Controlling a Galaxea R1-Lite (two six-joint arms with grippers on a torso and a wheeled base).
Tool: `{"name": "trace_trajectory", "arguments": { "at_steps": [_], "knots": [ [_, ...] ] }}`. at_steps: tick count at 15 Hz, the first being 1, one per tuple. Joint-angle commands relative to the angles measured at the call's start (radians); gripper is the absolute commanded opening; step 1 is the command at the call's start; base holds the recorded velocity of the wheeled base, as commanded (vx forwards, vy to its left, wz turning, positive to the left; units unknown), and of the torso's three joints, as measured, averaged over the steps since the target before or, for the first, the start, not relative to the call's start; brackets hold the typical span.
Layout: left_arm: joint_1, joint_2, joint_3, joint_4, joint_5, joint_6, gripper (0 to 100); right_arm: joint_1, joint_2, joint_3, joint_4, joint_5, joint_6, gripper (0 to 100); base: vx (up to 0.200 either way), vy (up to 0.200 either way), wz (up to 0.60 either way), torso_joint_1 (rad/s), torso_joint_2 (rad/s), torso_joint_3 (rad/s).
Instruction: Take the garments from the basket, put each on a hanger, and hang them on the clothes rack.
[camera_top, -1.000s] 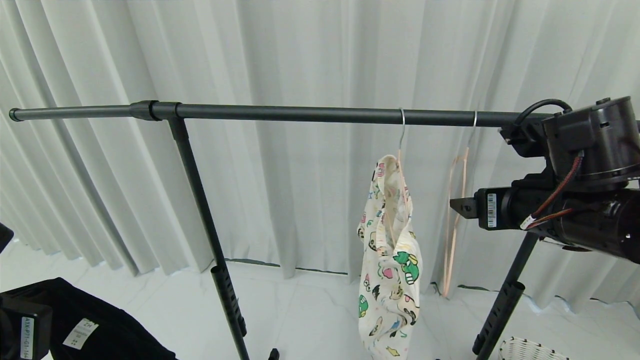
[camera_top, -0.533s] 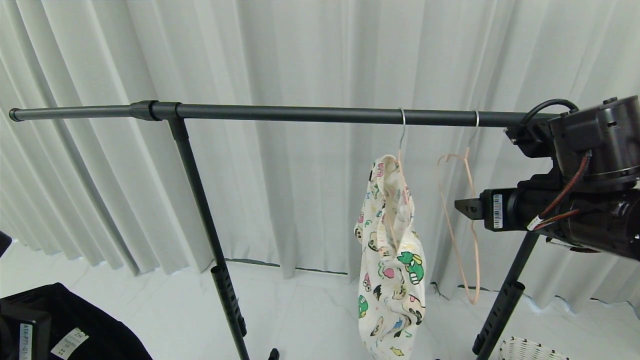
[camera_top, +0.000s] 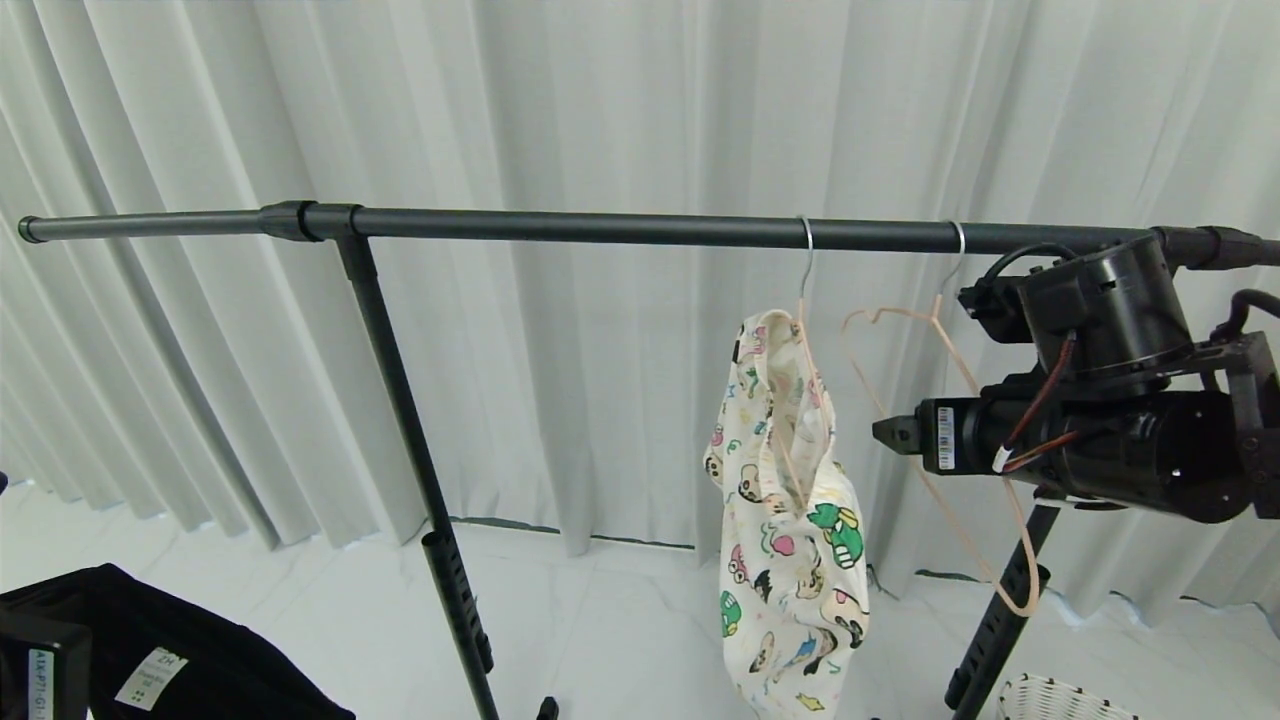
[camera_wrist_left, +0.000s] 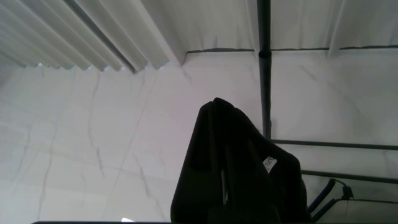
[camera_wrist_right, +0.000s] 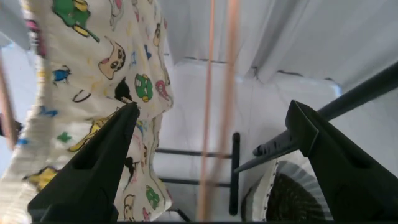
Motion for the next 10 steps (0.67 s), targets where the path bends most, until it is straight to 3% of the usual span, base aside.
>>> {"name": "trace_trajectory", "arguments": {
  "at_steps": [1, 4, 5, 10],
  "knots": [
    [0.0, -0.004, -0.002, 0.0, 0.001, 0.0, 0, -0.031, 0.021, 0.001, -0.011, 0.024, -0.004, 100, 0.0, 0.0, 0.0, 0.0, 0.0, 0.0],
    [0.0, -0.004, -0.002, 0.0, 0.001, 0.002, 0, -0.058, 0.016, -0.001, -0.017, 0.049, -0.021, 100, 0.0, 0.0, 0.0, 0.0, 0.0, 0.0],
    [0.0, -0.002, -0.002, 0.0, 0.001, 0.0, 0, -0.058, 0.014, -0.001, -0.017, 0.049, -0.024, 0, 0.0, 0.0, 0.0, 0.0, 0.0, 0.0],
    [0.0, -0.004, -0.002, 0.0, 0.001, 0.0, 0, -0.058, 0.005, -0.002, -0.017, 0.049, -0.07, 0, 0.0, 0.0, 0.0, 0.0, 0.0, 0.0]
  ]
}}
